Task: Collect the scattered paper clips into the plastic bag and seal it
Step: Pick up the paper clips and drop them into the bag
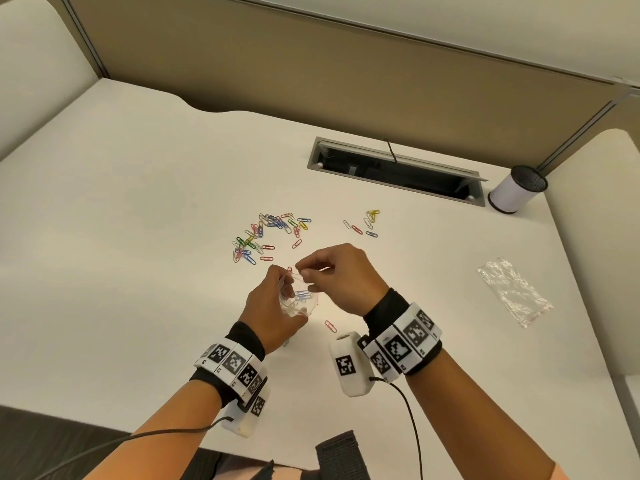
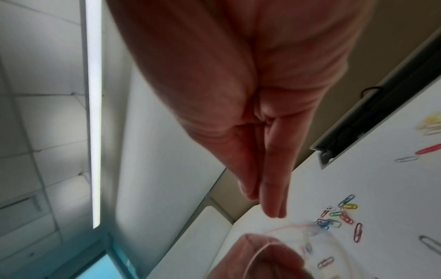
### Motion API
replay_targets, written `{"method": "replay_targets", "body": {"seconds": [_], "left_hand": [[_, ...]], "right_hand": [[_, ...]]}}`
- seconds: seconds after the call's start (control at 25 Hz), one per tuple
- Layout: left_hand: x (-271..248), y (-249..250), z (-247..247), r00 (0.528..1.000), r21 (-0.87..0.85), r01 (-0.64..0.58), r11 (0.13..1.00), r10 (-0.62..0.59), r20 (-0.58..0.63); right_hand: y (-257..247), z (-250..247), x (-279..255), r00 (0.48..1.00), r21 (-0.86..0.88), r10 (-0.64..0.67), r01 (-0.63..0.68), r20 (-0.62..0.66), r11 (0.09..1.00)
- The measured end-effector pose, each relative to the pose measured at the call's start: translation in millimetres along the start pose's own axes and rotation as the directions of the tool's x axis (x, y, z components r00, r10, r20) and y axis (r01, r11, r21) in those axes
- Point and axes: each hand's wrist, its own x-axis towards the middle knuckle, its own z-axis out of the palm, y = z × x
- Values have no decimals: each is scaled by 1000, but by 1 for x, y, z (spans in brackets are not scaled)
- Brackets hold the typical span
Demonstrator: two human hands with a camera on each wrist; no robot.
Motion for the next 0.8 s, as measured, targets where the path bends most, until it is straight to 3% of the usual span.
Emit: {"method": "replay_targets", "body": {"seconds": [0.08,0.2,0.32,0.4,0.8], "left_hand": [[-1,1,0,1000,11,-2,1000,2,0],[-3,0,-3,1000,-17,9,1000,-10,-26],[-5,-2,-8,999,-36,21,999,-22,-47],[-6,-4,-12,998,-32,30,999,-32,-61],[-5,-4,-14,994,-32,55,998,-58,-98]], "right_hand": [[13,-14,-1,997,104,17,-9,-75,995],[51,-27,-2,978,84,119,-106,-170,991],[101,-20,-7,946,-233,310,-324,-96,917],[123,-5,-13,926,-353,372,-370,-64,859],[123,31,36,955,-218,243,-277,-171,936]]}}
